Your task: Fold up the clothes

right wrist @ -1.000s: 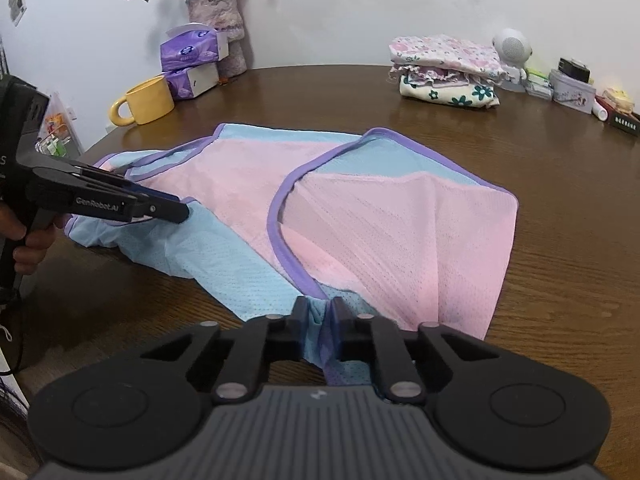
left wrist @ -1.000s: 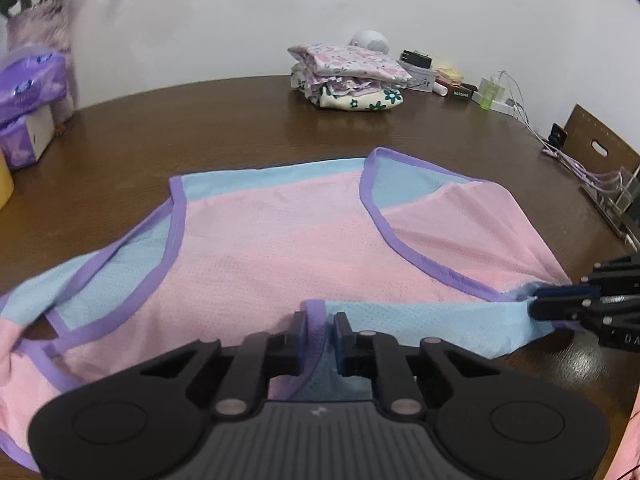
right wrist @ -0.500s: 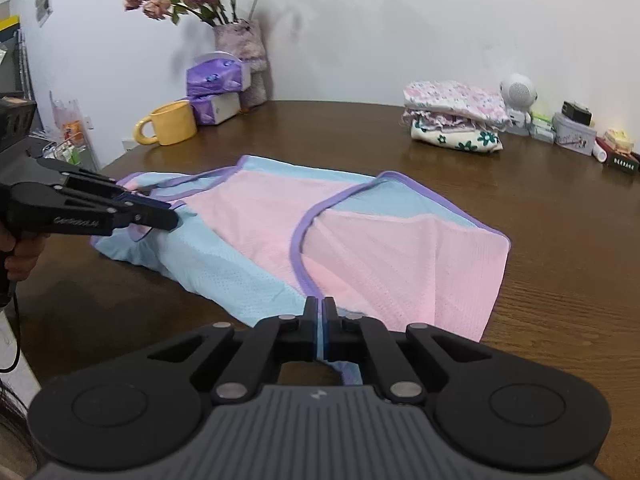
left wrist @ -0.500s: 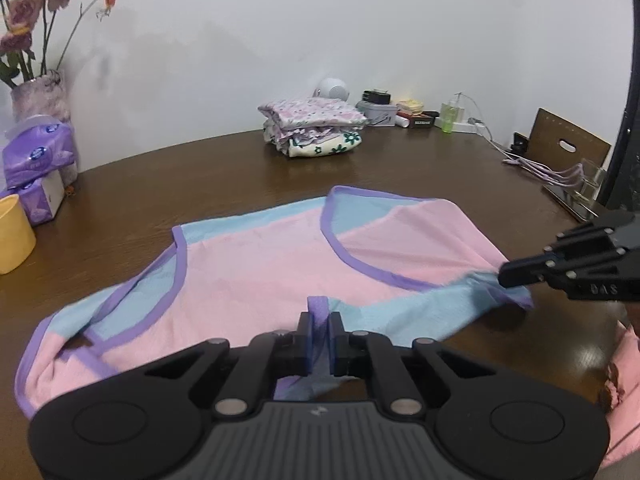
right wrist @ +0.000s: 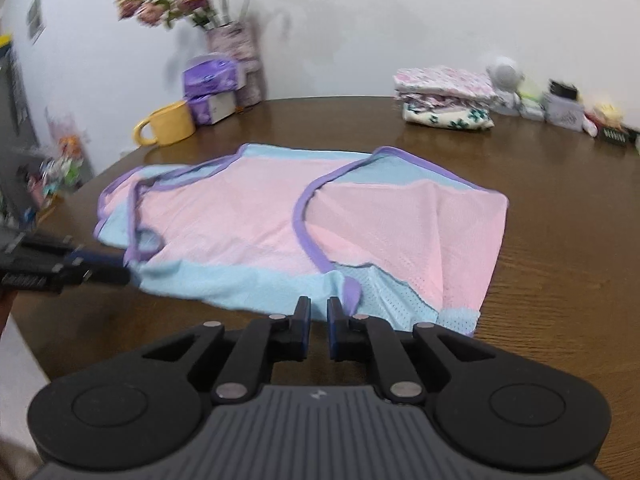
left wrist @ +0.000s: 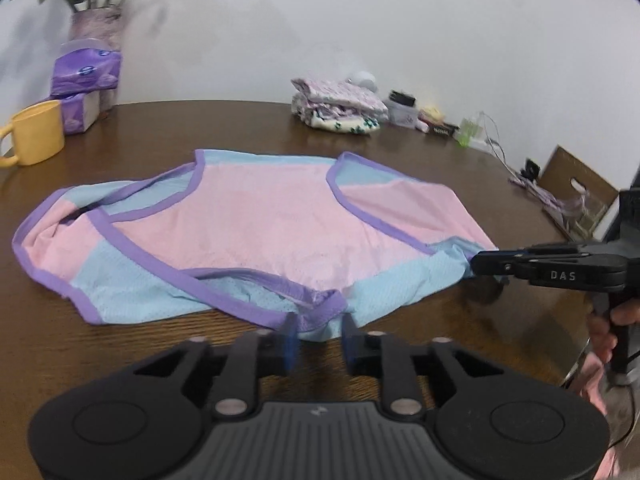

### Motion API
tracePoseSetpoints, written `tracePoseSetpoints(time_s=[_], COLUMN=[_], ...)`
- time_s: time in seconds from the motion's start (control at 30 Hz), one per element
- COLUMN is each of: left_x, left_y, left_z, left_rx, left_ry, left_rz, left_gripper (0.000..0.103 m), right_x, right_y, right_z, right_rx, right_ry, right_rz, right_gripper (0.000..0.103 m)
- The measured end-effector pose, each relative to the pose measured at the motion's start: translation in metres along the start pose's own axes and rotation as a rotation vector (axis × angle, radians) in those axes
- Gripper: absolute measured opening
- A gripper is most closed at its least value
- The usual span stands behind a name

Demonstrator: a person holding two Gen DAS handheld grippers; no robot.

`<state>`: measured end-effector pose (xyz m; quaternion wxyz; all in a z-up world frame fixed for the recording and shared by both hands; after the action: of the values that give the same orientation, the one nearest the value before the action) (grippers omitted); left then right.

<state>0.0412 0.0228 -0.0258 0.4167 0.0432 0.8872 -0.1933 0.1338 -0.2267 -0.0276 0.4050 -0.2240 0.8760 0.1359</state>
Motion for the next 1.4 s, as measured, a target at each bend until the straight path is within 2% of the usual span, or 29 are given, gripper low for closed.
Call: tracePoseSetpoints(time_s=[0.03,0.07,0.1,0.33,0.37,0.4,0.43,0.47,0.57,0.73,0.8,0.87,0.93,1.0,1.07,1.17,1.2,1.23,1.27,1.3,1.33,1.4], left_x=[-0.001,-0.001,-0.001,0.002,0.003,0.003,0.002,0.002,0.001,0.014,0.02,0.022,0.022,0.021,0.02,0.018,0.017,0.017,0.017,0.018,0.019,0.022], left_y=[-0.001,-0.004,-0.006,-0.011,-0.011,-0.011,-0.011,-0.011,-0.016,-0.025,-0.024,-0.021,-0.02,-0.02,-0.02,-0.021,-0.021,-0.02,-0.02,-0.019,-0.018,-0.017], left_z=[-0.002,-0.002,-0.002,0.008,0.01,0.01,0.01,0.01,-0.002,-0.025,-0.028,-0.03,-0.033,-0.035,-0.035,-0.025,-0.021,-0.016,-0.012,-0.01,-0.011,-0.013], left_rx=[-0.009,-0.016,-0.024,-0.044,-0.043,-0.039,-0.035,-0.031,-0.018,0.008,0.015,0.013,0.014,0.021,0.031,0.022,0.015,0.003,-0.009,-0.012,-0.003,0.014], left_ry=[-0.01,-0.011,-0.012,0.003,0.005,-0.001,-0.006,-0.013,-0.055,-0.067,-0.053,-0.04,-0.057,-0.062,-0.059,-0.034,-0.023,-0.016,-0.01,-0.01,-0.012,-0.015], left_rz=[-0.007,-0.001,0.006,-0.006,-0.006,-0.001,0.005,0.011,0.046,0.085,0.066,0.048,0.034,0.023,0.014,0.024,0.029,0.027,0.026,0.026,0.028,0.032], left_gripper=[0.04,0.041,0.042,0.042,0.039,0.026,0.006,0.003,0.003,0.003,0.006,0.022,0.043,0.045,0.048,0.049,0.048,0.045,0.039,0.014,0.004,0.003], right_x=[-0.001,-0.002,-0.002,-0.001,-0.001,-0.001,0.0,-0.001,-0.003,0.005,0.009,0.007,0.005,0.005,0.007,0.011,0.012,0.014,0.015,0.016,0.017,0.02], right_y=[-0.002,-0.003,-0.005,-0.01,-0.01,-0.01,-0.009,-0.008,-0.005,-0.002,-0.005,-0.01,-0.015,-0.016,-0.012,-0.009,-0.008,-0.008,-0.007,-0.006,-0.006,-0.004], right_z=[0.002,0.004,0.006,0.016,0.017,0.017,0.017,0.016,0.006,-0.022,-0.027,-0.024,-0.018,-0.012,-0.008,-0.011,-0.012,-0.014,-0.016,-0.018,-0.02,-0.023], right_rx=[-0.005,-0.005,0.0,0.036,0.04,0.039,0.032,0.027,0.021,0.0,0.002,-0.005,-0.017,-0.029,-0.034,-0.038,-0.04,-0.041,-0.042,-0.044,-0.045,-0.048], right_ry=[-0.003,-0.005,-0.006,-0.014,-0.014,-0.012,-0.009,-0.01,-0.039,-0.074,-0.076,-0.067,-0.055,-0.035,-0.014,-0.015,-0.018,-0.021,-0.025,-0.028,-0.031,-0.038], right_rz=[0.025,0.042,0.057,0.135,0.139,0.142,0.144,0.143,0.129,0.088,0.092,0.117,0.145,0.166,0.162,0.151,0.147,0.143,0.139,0.135,0.131,0.122], right_gripper=[0.019,0.033,0.037,0.036,0.034,0.028,0.015,0.007,0.0,0.0,0.001,0.006,0.008,0.014,0.031,0.034,0.034,0.027,0.016,0.011,0.005,0.002])
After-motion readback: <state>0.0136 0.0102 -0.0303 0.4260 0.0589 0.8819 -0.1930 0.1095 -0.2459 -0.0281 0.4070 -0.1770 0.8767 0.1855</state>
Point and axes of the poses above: each gripper's, at about its wrist camera, not at the fingertips, and z roughly the way its jaws point, y to its left, x to its underside, the point moved 5 cm from there along z, roughly the way its jaws point, and after that the axes turned 10 degrees about x, right-handed, at the moved point
